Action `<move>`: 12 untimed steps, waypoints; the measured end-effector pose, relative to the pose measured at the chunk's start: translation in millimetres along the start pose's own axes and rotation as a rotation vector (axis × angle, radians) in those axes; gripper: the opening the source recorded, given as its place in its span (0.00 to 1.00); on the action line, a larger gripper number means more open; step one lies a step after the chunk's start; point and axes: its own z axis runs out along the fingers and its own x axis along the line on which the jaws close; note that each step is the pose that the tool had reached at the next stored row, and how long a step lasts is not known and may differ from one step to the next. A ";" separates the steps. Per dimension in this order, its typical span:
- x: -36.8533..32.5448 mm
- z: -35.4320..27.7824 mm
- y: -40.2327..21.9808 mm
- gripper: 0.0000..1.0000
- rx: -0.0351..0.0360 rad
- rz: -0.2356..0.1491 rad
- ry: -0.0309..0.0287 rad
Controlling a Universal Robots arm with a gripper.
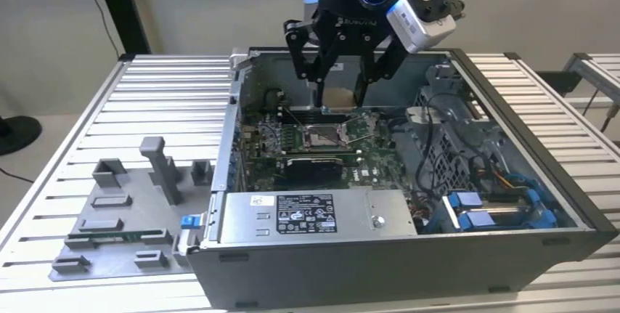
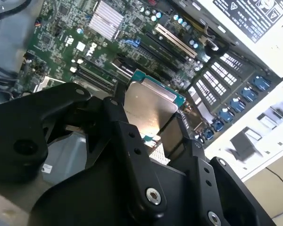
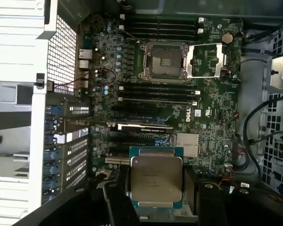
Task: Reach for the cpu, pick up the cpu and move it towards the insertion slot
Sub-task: 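Pick up the cpu and move it towards the insertion slot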
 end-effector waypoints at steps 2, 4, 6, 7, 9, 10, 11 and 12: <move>-4.6 0.1 0.0 0.00 -0.0001 0.003 -0.0002; -9.4 0.1 -0.1 0.00 -0.0002 0.006 -0.0003; -14.1 0.1 -0.1 0.00 -0.0003 0.008 -0.0004; -16.6 0.1 -0.1 0.00 -0.0003 0.010 -0.0005; -21.5 0.0 -0.1 0.00 -0.0003 0.012 -0.0006; -23.9 0.0 -0.1 0.00 -0.0004 0.012 -0.0006; -26.3 0.0 -0.2 0.00 -0.0005 0.013 -0.0007; -28.6 -0.1 -0.2 0.00 -0.0005 0.014 -0.0007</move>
